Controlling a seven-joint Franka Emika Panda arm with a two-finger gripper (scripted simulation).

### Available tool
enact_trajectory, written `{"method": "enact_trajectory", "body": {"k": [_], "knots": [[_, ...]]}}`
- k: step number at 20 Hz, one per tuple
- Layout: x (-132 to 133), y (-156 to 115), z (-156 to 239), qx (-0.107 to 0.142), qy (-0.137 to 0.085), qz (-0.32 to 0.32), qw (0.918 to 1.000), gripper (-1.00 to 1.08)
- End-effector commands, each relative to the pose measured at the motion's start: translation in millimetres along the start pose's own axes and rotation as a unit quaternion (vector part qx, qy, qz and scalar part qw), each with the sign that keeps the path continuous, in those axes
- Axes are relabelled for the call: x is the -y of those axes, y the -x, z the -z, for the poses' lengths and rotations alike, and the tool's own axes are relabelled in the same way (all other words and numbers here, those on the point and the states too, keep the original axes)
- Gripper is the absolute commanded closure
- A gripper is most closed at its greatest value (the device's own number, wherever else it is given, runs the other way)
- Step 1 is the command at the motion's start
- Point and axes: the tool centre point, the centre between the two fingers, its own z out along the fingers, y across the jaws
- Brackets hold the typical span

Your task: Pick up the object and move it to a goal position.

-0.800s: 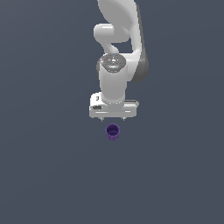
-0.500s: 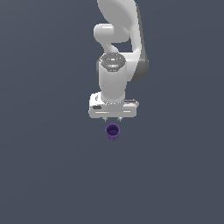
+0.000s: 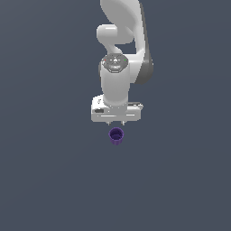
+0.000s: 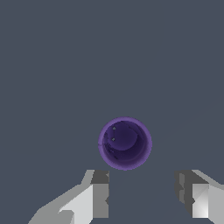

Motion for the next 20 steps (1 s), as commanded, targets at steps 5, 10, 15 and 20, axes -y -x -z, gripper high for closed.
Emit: {"method": "enact_trajectory", "body": {"k": [5, 10, 15, 20], "knots": [[-1, -1, -4, 0.002, -0.005, 0.026, 0.9997, -0.2], [-2, -3, -9, 0.003, -0.012, 0.061, 0.998, -0.2], [-3, -6, -16, 0.005, -0.023, 0.11, 0.9936, -0.2], [-4, -9, -24, 0.004, -0.036, 0.165, 0.9857, -0.2]]}}
